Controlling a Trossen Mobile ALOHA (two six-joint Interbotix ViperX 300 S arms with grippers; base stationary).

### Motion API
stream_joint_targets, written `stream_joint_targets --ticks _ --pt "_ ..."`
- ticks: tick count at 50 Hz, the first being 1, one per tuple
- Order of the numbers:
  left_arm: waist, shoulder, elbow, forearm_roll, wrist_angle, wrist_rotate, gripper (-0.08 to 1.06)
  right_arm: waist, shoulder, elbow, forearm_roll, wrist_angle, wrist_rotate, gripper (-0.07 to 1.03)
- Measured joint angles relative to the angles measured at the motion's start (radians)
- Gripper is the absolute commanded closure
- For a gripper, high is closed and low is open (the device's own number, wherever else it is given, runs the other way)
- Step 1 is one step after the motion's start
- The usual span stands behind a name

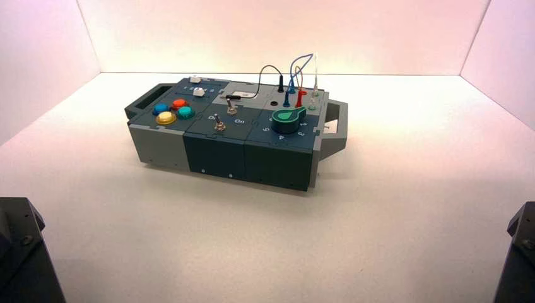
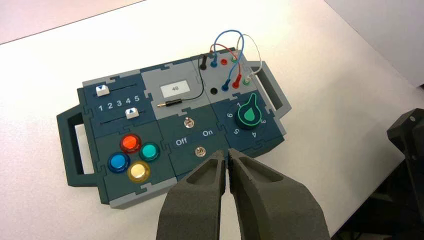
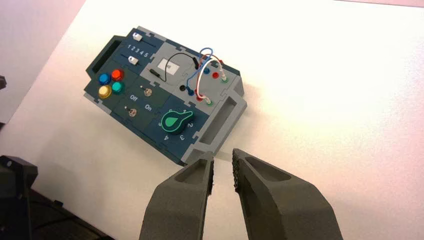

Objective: Move the box to the right.

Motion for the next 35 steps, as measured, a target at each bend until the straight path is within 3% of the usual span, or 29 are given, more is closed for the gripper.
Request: stream_joint_targets --ticks 26,35 --pt "0.000 0.011 0.000 0.002 0.000 0.000 0.94 0.000 0.002 0.000 0.000 0.000 -0.003 0.73" --pt "0.012 0.031 0.000 0.018 0.000 -0.002 0.93 0.000 0.011 -0.005 -0.002 0.014 -0.002 0.65"
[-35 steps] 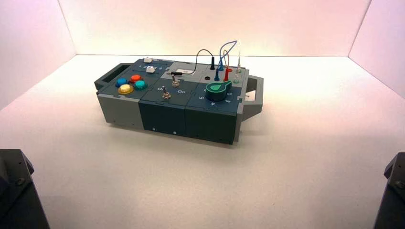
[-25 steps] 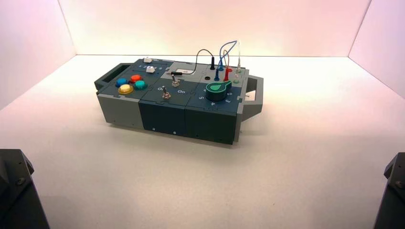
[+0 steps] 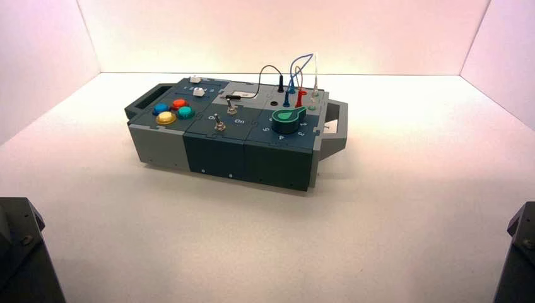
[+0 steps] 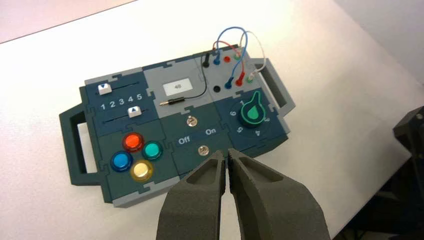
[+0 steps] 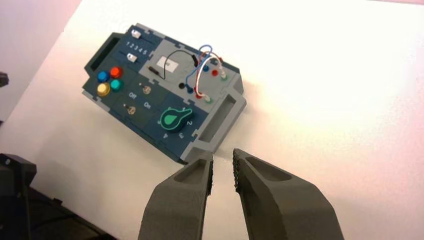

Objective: Move the box to the right.

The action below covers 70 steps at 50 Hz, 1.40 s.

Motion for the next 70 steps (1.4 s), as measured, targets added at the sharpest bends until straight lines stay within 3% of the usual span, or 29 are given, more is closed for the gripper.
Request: stream_joint_targets --ticks 5,15,22,28,40,56,70 --pt "0.035 0.018 -0.003 0.008 0.002 0.003 0.93 0.000 0.028 -0.012 0.002 0.018 0.000 0.65" --pt "0.147 0.089 -0.035 0.048 0.025 0.034 0.87 0.000 0.110 -0.041 0.003 0.021 -0.002 0.65" --pt "0.202 0.161 -0.067 0.094 0.035 0.058 0.86 0.000 0.164 -0.063 0.015 0.021 -0.002 0.65" --pt "0.219 0.233 -0.109 0.133 0.052 0.100 0.81 0.002 0.236 -0.087 0.031 0.018 -0.003 0.64" --pt "0.314 0.413 -0.179 0.144 0.072 0.166 0.75 0.003 0.365 -0.107 0.049 -0.028 -0.011 0.63" --pt "0.370 0.637 -0.262 0.144 0.064 0.172 0.71 0.003 0.479 -0.107 0.055 -0.081 -0.026 0.62" --pt "0.440 0.721 -0.295 0.147 0.043 0.173 0.85 0.003 0.558 -0.106 0.055 -0.092 -0.046 0.64"
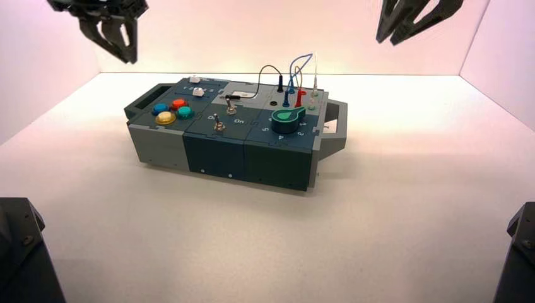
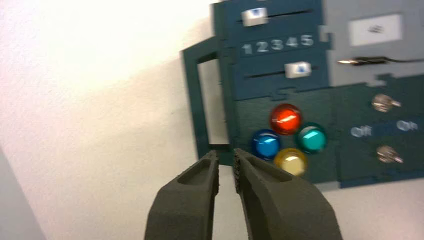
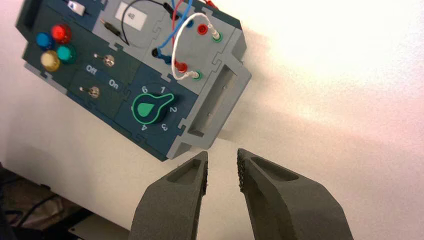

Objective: Move the box to the right.

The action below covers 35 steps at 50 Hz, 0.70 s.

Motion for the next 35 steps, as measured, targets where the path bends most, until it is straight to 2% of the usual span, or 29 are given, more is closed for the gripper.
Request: stream_joint_targets --ticks 7,13,19,25,35 --pt "0.055 0.051 -0.017 0.005 -0.005 0.014 0.92 0.000 -0.006 -0.002 0.000 -0.002 0.000 0.66" --pt "0.089 0.118 -0.037 0.006 -0.006 0.015 0.93 0.000 -0.021 -0.005 0.002 -0.002 -0.002 0.66" --pt "0.087 0.169 -0.049 0.008 -0.014 0.017 0.97 0.000 -0.041 -0.005 0.002 0.002 -0.002 0.66" --pt "0.087 0.216 -0.057 0.008 -0.028 0.020 1.00 0.000 -0.064 -0.005 0.003 0.005 -0.002 0.74" --pt "0.087 0.264 -0.084 0.008 -0.034 0.021 1.00 0.002 -0.083 -0.005 0.012 0.006 0.000 0.74"
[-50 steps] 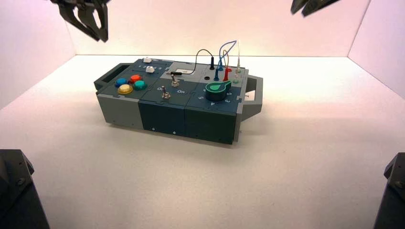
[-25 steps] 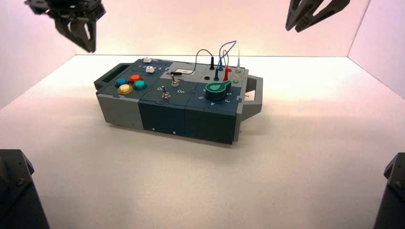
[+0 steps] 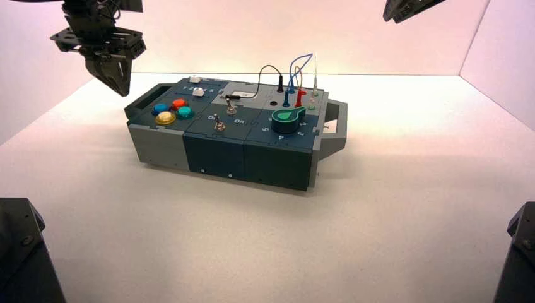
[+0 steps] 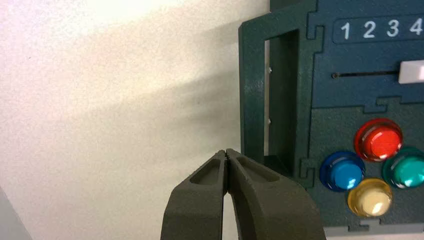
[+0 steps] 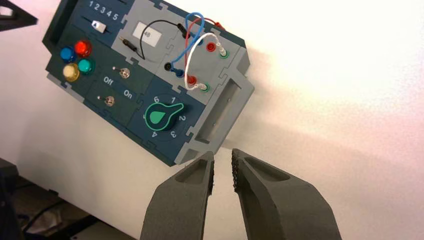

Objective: Move the box to the right.

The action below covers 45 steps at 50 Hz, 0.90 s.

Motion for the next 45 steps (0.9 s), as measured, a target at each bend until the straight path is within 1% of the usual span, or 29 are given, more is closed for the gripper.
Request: stream_joint_targets --ticks 5,11,14,20,27,40,45 --pt "-0.002 0.020 -0.011 -0.003 0.000 0.002 1.00 -0.002 0.000 -0.002 0.000 0.000 -0.002 0.74" --pt "-0.025 0.040 -0.015 -0.011 0.000 0.000 1.00 -0.002 -0.002 0.000 0.002 0.000 -0.002 0.74" --pt "-0.037 0.046 -0.017 -0.011 -0.002 0.005 1.01 -0.002 0.000 0.000 0.002 0.000 0.000 0.74" --pt "-0.044 0.055 -0.025 -0.011 -0.005 0.005 1.00 -0.002 0.000 0.000 0.002 0.000 0.000 0.73" --pt "-0.051 0.069 -0.035 -0.017 -0.006 0.005 1.00 -0.002 -0.002 -0.002 0.002 0.000 0.000 0.73" --pt "-0.057 0.089 -0.048 -0.017 0.015 0.005 1.00 -0.002 0.000 0.000 0.002 -0.006 0.000 0.73" --pt "-0.081 0.089 -0.046 -0.017 0.028 0.005 1.00 -0.002 0.000 0.000 0.002 -0.008 -0.002 0.73"
